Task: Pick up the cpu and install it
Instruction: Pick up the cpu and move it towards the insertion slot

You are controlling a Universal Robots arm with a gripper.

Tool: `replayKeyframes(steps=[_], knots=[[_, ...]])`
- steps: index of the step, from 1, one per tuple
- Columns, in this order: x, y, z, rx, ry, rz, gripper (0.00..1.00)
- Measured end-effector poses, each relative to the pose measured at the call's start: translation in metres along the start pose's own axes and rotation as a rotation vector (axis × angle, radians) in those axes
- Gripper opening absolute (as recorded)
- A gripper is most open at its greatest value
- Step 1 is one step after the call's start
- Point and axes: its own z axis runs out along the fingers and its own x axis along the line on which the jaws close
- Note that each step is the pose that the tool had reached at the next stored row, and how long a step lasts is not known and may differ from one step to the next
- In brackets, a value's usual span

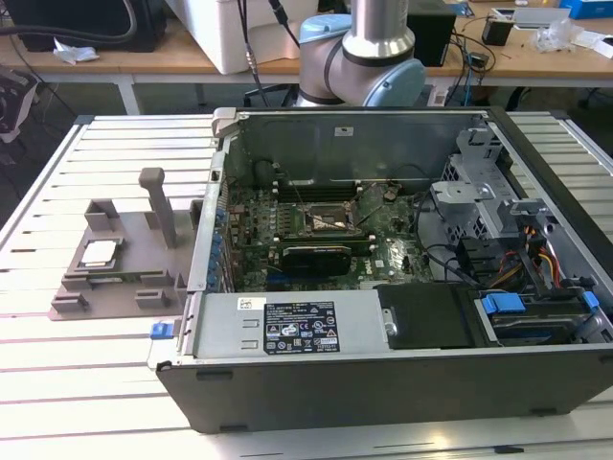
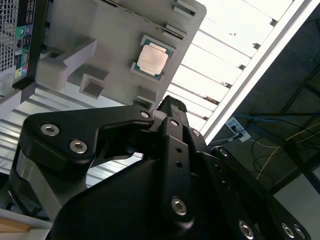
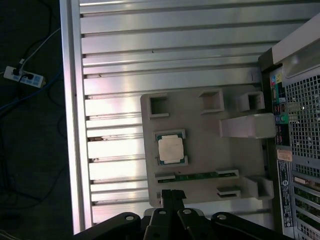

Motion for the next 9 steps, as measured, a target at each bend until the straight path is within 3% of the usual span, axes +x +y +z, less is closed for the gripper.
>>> replayKeyframes(steps=[4,5,6,9], knots=[[0.0,0.0,0.0,0.0,0.0,0.0,0.11],[-0.0001,0.0,0.0,0.0,0.0,0.0,0.24],[-0.0001,0.0,0.0,0.0001,0.0,0.0,0.29],[-0.0001,0.0,0.0,0.0,0.0,0.0,0.36]])
